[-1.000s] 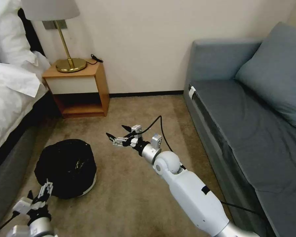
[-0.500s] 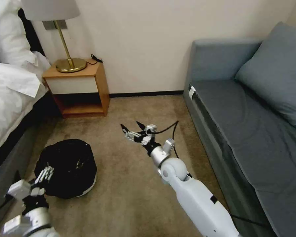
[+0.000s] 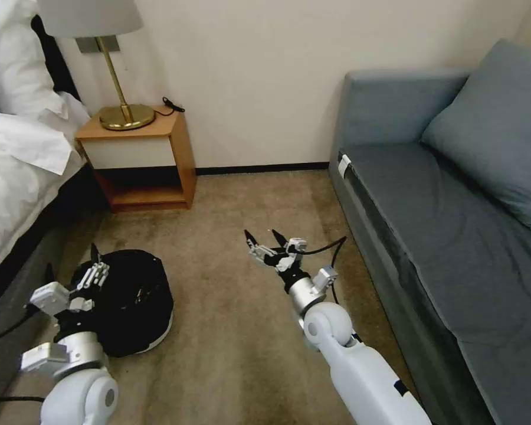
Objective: Pick up the trash bin, then pick up the garbage on the floor and place it into the trash bin.
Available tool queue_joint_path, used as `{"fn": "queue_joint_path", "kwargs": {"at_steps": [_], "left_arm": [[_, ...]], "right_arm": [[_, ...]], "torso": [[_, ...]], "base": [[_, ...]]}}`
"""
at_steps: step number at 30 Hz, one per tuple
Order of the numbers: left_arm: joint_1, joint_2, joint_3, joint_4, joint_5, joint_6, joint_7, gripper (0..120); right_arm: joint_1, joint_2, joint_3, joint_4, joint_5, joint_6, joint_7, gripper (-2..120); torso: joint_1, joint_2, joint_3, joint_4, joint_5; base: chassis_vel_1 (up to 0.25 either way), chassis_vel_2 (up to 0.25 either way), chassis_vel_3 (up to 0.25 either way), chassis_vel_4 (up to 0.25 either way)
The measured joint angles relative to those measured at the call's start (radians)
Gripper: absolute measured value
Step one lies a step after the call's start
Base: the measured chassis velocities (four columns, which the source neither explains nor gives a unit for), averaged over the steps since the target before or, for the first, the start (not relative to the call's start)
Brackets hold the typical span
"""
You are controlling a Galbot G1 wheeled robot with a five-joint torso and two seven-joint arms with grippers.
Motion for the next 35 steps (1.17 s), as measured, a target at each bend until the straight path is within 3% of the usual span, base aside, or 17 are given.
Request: {"fn": "queue_joint_path", "kwargs": {"at_steps": [10,35], "left_arm": [[-0.017,0.02,0.004,0.005,-0.017,0.01,0.015,79],[-0.015,0.018,0.004,0.007,-0.018,0.01,0.016,79]], "right_arm": [[-0.015,0.013,0.024,-0.002,-0.026,0.002,0.021,100],[-0.012,0.013,0.022,-0.003,-0.026,0.0,0.02,100]], "torso": [[0.0,0.0,0.0,0.0001,0.0],[0.0,0.0,0.0,0.0,0.0]], "base": [[0.0,0.0,0.0,0.0],[0.0,0.0,0.0,0.0]]}}
